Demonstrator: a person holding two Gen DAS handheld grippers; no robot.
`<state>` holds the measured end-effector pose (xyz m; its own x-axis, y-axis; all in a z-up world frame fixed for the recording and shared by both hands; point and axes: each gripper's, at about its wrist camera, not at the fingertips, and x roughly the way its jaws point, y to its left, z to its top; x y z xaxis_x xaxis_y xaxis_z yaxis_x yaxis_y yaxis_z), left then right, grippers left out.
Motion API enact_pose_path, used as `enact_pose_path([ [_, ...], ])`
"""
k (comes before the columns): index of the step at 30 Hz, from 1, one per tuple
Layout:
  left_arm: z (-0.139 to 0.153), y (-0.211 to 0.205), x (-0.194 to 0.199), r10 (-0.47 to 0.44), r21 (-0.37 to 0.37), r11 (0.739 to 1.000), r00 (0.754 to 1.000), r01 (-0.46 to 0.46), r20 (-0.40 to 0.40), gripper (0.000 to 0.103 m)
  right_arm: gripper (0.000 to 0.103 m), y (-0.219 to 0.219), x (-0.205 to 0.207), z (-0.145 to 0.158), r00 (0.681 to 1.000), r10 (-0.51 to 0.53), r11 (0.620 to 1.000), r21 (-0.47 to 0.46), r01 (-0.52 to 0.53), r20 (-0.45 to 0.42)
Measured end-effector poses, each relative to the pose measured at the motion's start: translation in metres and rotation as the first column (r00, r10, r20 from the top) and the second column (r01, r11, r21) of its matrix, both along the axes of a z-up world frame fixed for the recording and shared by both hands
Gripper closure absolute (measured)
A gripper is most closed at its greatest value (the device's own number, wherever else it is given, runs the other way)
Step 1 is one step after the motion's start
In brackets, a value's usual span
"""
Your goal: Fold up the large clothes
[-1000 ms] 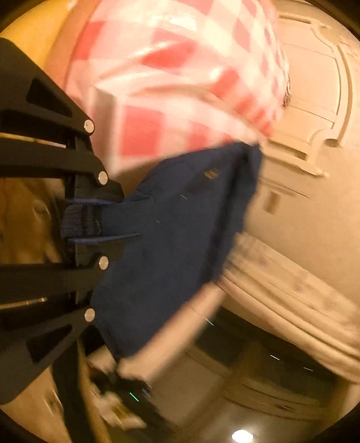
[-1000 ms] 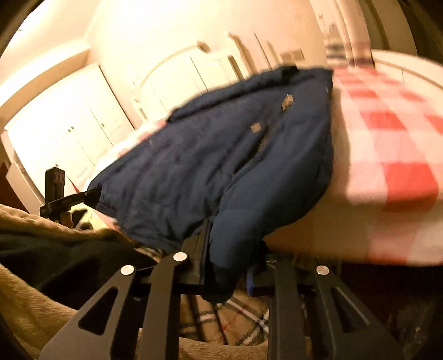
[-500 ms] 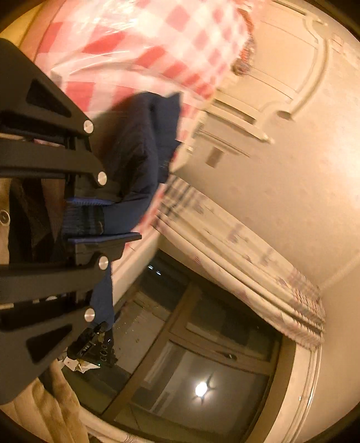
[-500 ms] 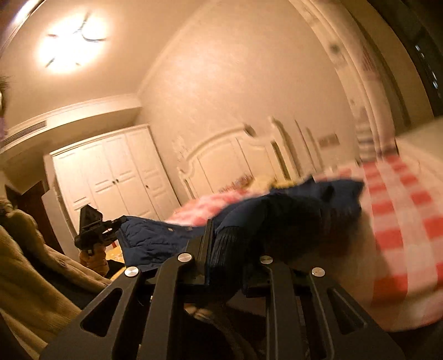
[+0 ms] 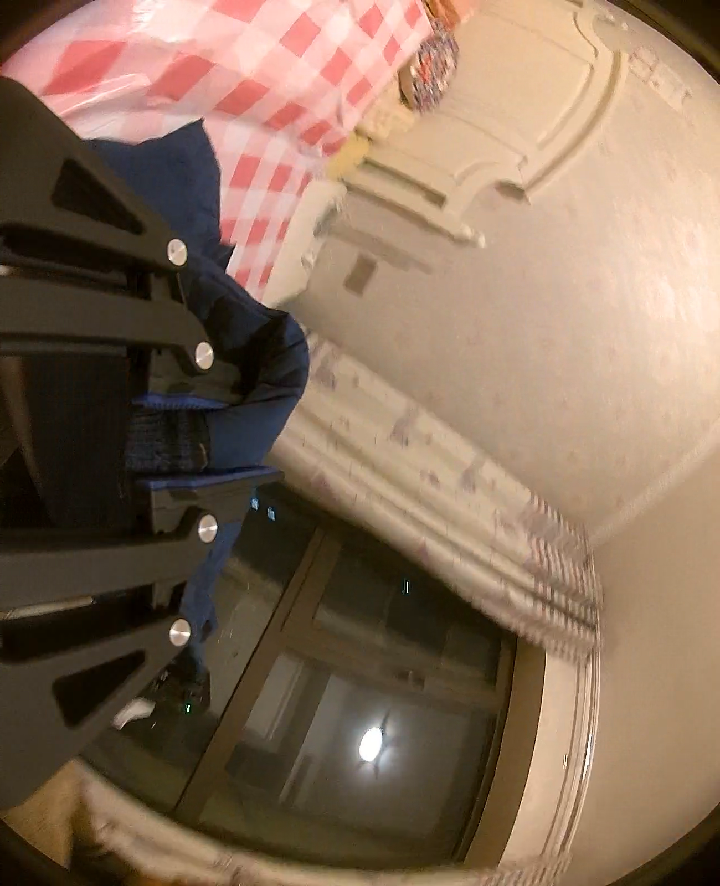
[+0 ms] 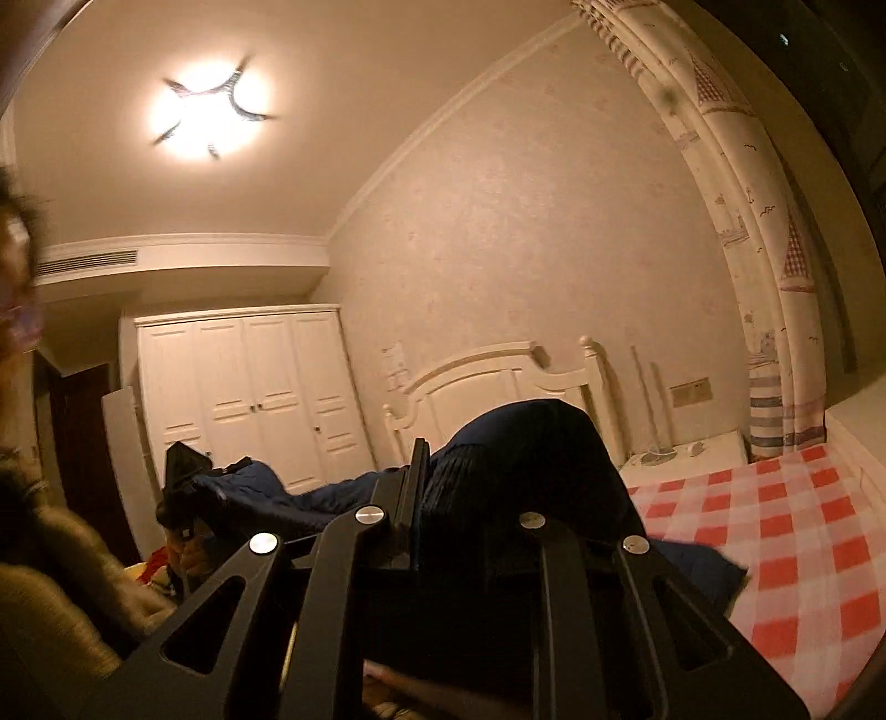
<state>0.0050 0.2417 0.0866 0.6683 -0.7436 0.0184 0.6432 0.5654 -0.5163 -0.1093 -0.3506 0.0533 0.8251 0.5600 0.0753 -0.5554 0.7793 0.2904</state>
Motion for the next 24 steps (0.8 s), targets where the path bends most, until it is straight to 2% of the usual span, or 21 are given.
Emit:
enact_pose_path([
  [4, -0.014, -0.019, 0.087, 0.103, 0.03, 0.995, 0.984, -0.1, -0.145, 0.085, 0.086, -0.006, 0.083, -0.004, 0.982, -0.104, 0.995, -0.012, 0.103, -0.16],
  [7, -0.036, -0.04, 0.152, 0.189, 0.122, 0.979, 0.953, -0.164, -0.238, 0.084, 0.086, -0.013, 0.156, -0.029, 0.933, -0.176, 0.984, -0.043, 0.171, -0.314],
  [10, -0.069, -0.06, 0.211, 0.286, 0.247, 0.945, 0.904, -0.213, -0.317, 0.08, 0.085, -0.018, 0.218, -0.065, 0.858, -0.24, 0.971, -0.092, 0.223, -0.454],
  [11, -0.085, -0.063, 0.229, 0.295, 0.273, 0.94, 0.886, -0.203, -0.357, 0.077, 0.085, -0.02, 0.239, -0.081, 0.812, -0.278, 0.96, -0.12, 0.253, -0.513],
  [12, -0.105, -0.067, 0.252, 0.295, 0.302, 0.938, 0.851, -0.172, -0.433, 0.075, 0.085, -0.024, 0.258, -0.1, 0.763, -0.291, 0.955, -0.132, 0.265, -0.577],
  [13, -0.12, -0.067, 0.264, 0.308, 0.32, 0.933, 0.824, -0.164, -0.475, 0.069, 0.084, -0.027, 0.271, -0.113, 0.733, -0.273, 0.959, -0.123, 0.254, -0.623],
  [15, -0.143, -0.059, 0.28, 0.341, 0.336, 0.926, 0.771, -0.175, -0.538, 0.059, 0.075, -0.034, 0.294, -0.143, 0.657, -0.227, 0.968, -0.091, 0.235, -0.719],
  [16, -0.149, -0.048, 0.28, 0.364, 0.322, 0.923, 0.75, -0.211, -0.553, 0.039, 0.073, -0.037, 0.295, -0.149, 0.651, -0.201, 0.971, -0.06, 0.232, -0.732],
  [17, -0.151, -0.034, 0.274, 0.408, 0.308, 0.91, 0.736, -0.278, -0.54, 0.014, 0.063, -0.042, 0.293, -0.15, 0.665, -0.171, 0.973, -0.021, 0.228, -0.727],
  [18, -0.149, -0.02, 0.267, 0.454, 0.297, 0.89, 0.729, -0.345, -0.512, 0.008, 0.053, -0.045, 0.288, -0.147, 0.691, -0.156, 0.975, 0.0, 0.22, -0.706],
  [19, -0.148, -0.012, 0.26, 0.47, 0.292, 0.882, 0.732, -0.37, -0.493, 0.006, 0.022, -0.047, 0.282, -0.143, 0.711, -0.167, 0.975, -0.008, 0.221, -0.683],
  [20, -0.147, -0.004, 0.257, 0.481, 0.296, 0.876, 0.736, -0.38, -0.476, 0.006, 0.005, -0.049, 0.273, -0.135, 0.739, -0.214, 0.969, -0.046, 0.241, -0.638],
  [21, -0.146, 0.003, 0.256, 0.487, 0.318, 0.871, 0.739, -0.374, -0.466, 0.006, 0.005, -0.05, 0.262, -0.126, 0.767, -0.269, 0.96, -0.095, 0.265, -0.582],
  [22, -0.146, 0.005, 0.256, 0.485, 0.338, 0.87, 0.746, -0.359, -0.456, 0.006, 0.005, -0.051, 0.258, -0.119, 0.779, -0.3, 0.953, -0.131, 0.274, -0.551],
  [24, -0.144, 0.001, 0.256, 0.463, 0.369, 0.874, 0.771, -0.315, -0.437, 0.006, 0.005, -0.052, 0.257, -0.115, 0.771, -0.35, 0.937, -0.207, 0.282, -0.532],
])
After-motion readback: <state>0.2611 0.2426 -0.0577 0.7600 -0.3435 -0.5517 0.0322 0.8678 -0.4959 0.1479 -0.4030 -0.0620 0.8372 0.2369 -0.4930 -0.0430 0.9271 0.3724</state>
